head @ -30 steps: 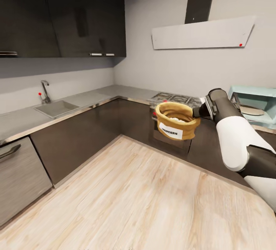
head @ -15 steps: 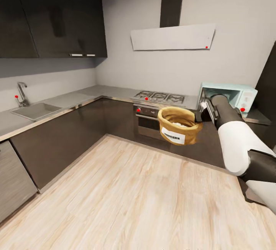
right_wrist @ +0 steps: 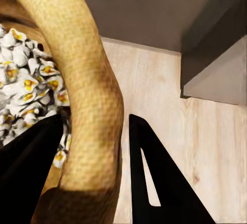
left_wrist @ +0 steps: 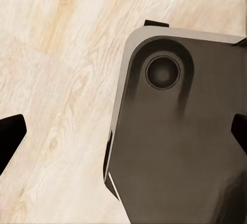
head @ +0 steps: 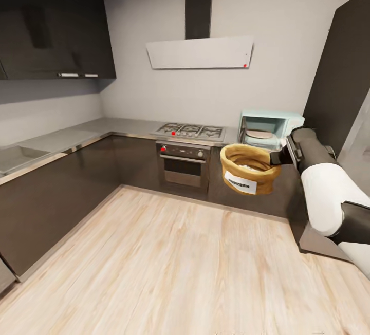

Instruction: In the kitchen, take the popcorn bag from the countertop, put it into the microwave, and heat it until the popcorn is cooked so the cooked popcorn ends up inside the bag.

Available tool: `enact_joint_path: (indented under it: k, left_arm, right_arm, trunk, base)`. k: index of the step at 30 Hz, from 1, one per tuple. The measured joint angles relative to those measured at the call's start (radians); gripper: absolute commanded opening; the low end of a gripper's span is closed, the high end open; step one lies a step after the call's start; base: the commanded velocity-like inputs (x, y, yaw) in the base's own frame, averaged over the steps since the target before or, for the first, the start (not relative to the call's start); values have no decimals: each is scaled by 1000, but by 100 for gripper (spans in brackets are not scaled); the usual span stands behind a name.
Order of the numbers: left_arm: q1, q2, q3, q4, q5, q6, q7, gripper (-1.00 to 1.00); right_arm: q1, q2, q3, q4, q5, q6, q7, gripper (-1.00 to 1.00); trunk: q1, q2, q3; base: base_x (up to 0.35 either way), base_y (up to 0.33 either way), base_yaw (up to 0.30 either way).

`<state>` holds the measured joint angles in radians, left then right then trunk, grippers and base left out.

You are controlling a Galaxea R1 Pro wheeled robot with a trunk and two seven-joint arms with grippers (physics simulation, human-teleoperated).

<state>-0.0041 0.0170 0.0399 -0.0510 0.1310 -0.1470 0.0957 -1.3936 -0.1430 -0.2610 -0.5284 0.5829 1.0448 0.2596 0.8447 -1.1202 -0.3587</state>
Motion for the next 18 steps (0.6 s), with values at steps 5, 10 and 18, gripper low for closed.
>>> enact_joint_path:
  k: [5, 10, 18]
  left_arm:
    - [0, 0, 0, 0, 0, 0, 0, 100]
    - [0, 0, -1, 0, -1, -1, 0, 100]
    - [0, -2, -6, 0, -13, -2, -1, 100]
  right_arm:
    - [0, -14, 0, 0, 0, 0, 0, -100]
    - [0, -22, 0, 0, -2, 0, 1, -100]
    - [0, -23, 0, -1, -3, 0, -1, -100]
  trunk:
    - [0, 0, 3]
    - [0, 0, 5]
    - [0, 0, 9]
  base:
    - [0, 0, -295]
    - [0, 0, -295]
    - [0, 0, -295]
